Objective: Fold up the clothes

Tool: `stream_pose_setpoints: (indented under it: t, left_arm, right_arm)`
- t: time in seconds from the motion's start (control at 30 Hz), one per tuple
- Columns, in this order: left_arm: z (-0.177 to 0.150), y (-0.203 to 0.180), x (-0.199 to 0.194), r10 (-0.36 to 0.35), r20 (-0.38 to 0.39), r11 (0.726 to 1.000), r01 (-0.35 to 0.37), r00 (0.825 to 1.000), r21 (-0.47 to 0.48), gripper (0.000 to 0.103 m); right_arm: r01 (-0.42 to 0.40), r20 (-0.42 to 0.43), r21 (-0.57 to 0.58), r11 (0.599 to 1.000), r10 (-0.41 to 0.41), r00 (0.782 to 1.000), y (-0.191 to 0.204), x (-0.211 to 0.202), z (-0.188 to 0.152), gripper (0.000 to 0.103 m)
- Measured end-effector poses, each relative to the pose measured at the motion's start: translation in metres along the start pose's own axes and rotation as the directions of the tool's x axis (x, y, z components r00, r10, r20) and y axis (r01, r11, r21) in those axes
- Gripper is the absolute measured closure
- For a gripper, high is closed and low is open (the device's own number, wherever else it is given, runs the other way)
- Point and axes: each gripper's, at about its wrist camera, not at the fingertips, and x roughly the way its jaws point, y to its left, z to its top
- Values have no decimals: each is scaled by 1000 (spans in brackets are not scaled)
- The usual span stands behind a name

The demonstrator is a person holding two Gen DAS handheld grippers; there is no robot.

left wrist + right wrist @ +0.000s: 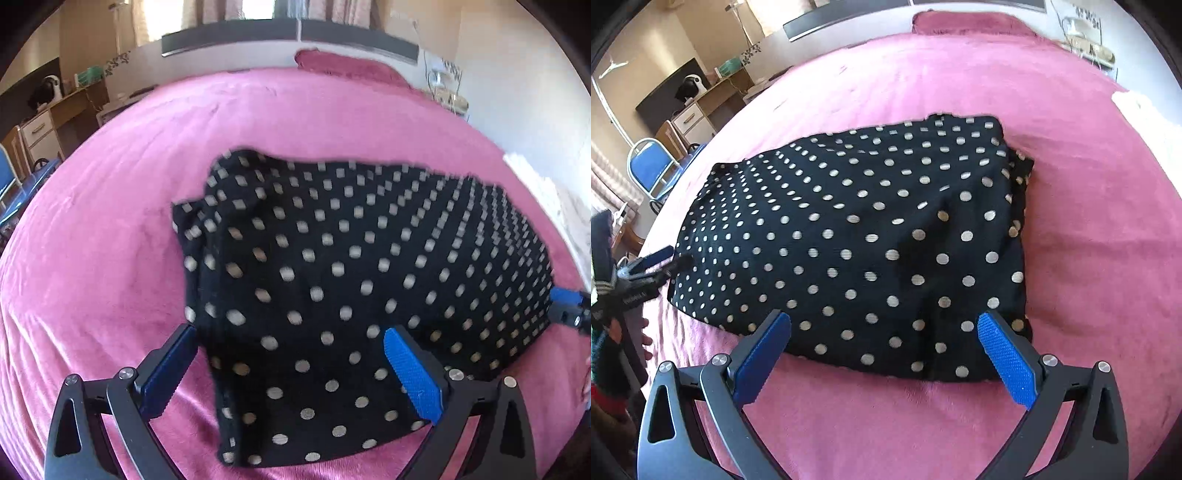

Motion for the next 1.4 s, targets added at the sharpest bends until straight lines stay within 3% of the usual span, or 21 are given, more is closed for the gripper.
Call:
stream_pose_setpoints:
  t: [0.1,0.23,0.4,0.57,0.67,0.9,1.07,1.13,1.2,1.4]
  left_arm:
    - [-7,3,12,-23,-23,1000,22,999,-18,0]
    - [-7,13,-10,-61,38,996,63,997,-60,0]
    - [0,30,-25,-76,67,994,81,995,-74,0]
    - [5,42,-25,-60,66,993,66,996,-94,0]
    - [6,48,-22,-92,65,986,100,994,-131,0]
    - [10,68,-11,-231,98,939,248,968,-237,0]
    - [5,88,-16,-257,142,904,290,956,-315,0]
    - [3,92,-15,-288,177,877,333,941,-346,0]
    - [1,98,-14,-294,181,863,342,938,-371,0]
    - [-4,114,0,-298,190,830,352,935,-433,0]
  right_arm:
    - [-4,-28,-9,1000,4,1000,-8,10,-6,0]
    - [-57,9,-23,998,57,998,-14,-7,-3,0]
    - [-116,98,32,993,113,989,-55,-37,11,0]
    - [-199,123,124,972,184,975,-91,-27,25,0]
    - [-262,151,184,947,236,960,-106,-18,30,0]
    - [-357,219,212,910,312,925,-119,-20,41,0]
    - [-410,188,260,874,371,909,-127,9,48,0]
    - [-440,207,268,857,395,895,-130,13,49,0]
    - [-479,229,265,837,428,874,-131,16,52,1]
    - [-522,201,251,815,484,852,-118,29,55,17]
